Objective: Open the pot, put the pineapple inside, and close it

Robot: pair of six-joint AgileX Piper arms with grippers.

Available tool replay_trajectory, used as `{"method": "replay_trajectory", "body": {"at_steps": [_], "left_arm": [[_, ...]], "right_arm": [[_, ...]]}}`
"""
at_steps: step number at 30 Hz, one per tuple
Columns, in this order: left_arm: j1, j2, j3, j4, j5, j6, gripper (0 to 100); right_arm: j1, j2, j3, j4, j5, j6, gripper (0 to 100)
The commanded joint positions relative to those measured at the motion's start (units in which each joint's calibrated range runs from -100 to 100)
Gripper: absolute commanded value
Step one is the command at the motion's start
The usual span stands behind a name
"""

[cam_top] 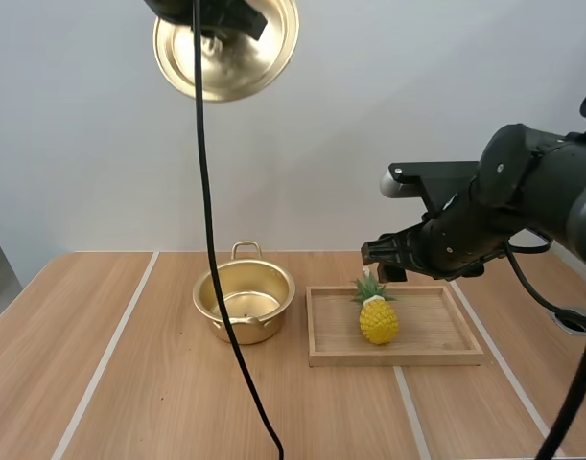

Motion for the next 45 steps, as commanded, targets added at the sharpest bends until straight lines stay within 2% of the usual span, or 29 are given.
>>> {"method": "replay_trajectory", "body": {"at_steps": [1, 9, 18, 22, 25, 31, 45], "left_arm": [[-0.03, -3.3, -4.3, 0.3, -0.4, -2.1, 0], [-0.03, -8.5, -9.6, 1.7, -0.4, -2.9, 0], [-0.03, -10.1, -9.6, 2.3, 2.5, -2.9, 0], [-0.03, -10.1, -9.6, 2.2, 2.4, -2.9, 0], [-0.03, -10.3, -9.6, 2.1, 2.4, -2.9, 0], [-0.03, -11.0, -9.6, 2.0, 2.4, -2.9, 0], [-0.03, -11.9, -9.6, 2.0, 2.4, -2.9, 0]], "right_arm": [[0.0, 4.1, -0.4, 1.0, -1.5, -1.5, 100], [0.0, 13.3, -0.4, 1.4, -7.8, -5.2, 100], [0.0, 21.8, -0.4, 1.5, -17.6, -6.0, 100], [0.1, 25.1, -0.4, 2.2, -21.5, -8.3, 100], [0.1, 27.2, -0.4, 4.2, -22.0, -9.6, 100], [0.1, 30.4, -1.0, 11.6, -21.9, -16.5, 100], [0.1, 40.1, -4.3, 11.3, -22.2, -17.6, 100]]}}
